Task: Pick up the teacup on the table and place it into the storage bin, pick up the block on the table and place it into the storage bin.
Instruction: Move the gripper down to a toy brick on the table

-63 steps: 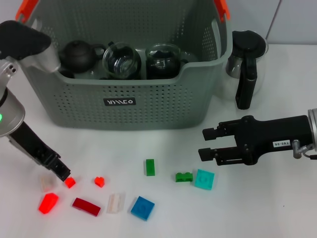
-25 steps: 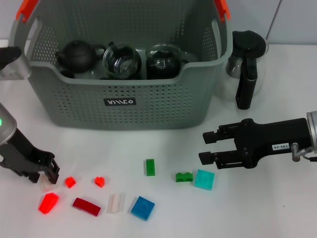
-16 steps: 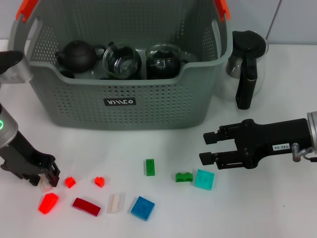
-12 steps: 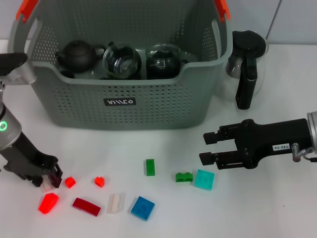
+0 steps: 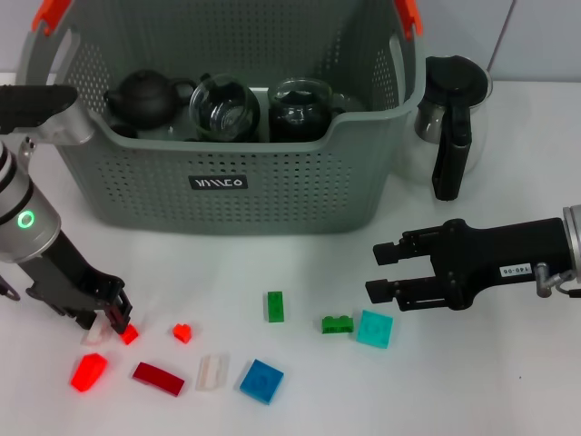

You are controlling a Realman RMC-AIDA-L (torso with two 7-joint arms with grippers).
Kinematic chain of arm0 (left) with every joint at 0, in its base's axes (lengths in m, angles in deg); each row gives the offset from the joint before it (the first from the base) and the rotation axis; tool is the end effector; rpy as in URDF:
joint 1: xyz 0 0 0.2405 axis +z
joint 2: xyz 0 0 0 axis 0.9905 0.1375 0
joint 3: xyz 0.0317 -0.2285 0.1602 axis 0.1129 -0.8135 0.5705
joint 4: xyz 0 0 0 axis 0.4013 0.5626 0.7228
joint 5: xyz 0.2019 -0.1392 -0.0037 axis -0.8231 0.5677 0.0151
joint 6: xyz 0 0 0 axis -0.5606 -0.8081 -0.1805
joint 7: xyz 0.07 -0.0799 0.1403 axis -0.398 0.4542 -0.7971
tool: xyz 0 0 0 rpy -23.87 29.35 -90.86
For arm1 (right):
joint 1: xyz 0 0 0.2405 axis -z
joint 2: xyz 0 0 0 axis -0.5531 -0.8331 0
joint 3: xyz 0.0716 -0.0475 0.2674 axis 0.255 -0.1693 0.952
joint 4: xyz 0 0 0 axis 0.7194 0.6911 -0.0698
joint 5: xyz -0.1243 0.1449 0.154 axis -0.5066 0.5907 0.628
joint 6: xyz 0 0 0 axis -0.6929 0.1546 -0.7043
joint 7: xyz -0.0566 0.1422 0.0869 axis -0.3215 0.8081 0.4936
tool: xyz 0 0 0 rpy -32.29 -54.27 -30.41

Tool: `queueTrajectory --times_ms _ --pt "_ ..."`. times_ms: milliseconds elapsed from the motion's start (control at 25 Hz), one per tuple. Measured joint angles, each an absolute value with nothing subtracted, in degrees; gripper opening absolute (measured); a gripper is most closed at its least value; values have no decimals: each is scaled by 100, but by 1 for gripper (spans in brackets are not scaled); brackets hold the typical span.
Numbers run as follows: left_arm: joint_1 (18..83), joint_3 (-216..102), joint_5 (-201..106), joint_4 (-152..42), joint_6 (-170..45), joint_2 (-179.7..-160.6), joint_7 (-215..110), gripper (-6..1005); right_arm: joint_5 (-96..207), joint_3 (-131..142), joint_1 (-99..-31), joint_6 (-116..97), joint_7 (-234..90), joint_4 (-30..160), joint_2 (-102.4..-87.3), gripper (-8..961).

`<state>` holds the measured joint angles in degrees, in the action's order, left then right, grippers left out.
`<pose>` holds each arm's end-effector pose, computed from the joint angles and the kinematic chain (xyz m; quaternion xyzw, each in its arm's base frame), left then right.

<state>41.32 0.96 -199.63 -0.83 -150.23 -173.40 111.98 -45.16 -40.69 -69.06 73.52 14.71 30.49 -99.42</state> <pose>-0.2957 0.3978 -0.0179 -0.7314 -0.6108 0.2482 0.1746 0.2493 0.3808 -0.0637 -0.9630 0.2107 0.1678 0.0024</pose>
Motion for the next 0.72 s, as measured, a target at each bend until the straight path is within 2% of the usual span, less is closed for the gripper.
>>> queueTrajectory --times_ms 720 --pt "4153 436 -19972 -82 -15040 -17301 11235 440 -4516 -4069 -6909 7342 1467 3048 -9934 644"
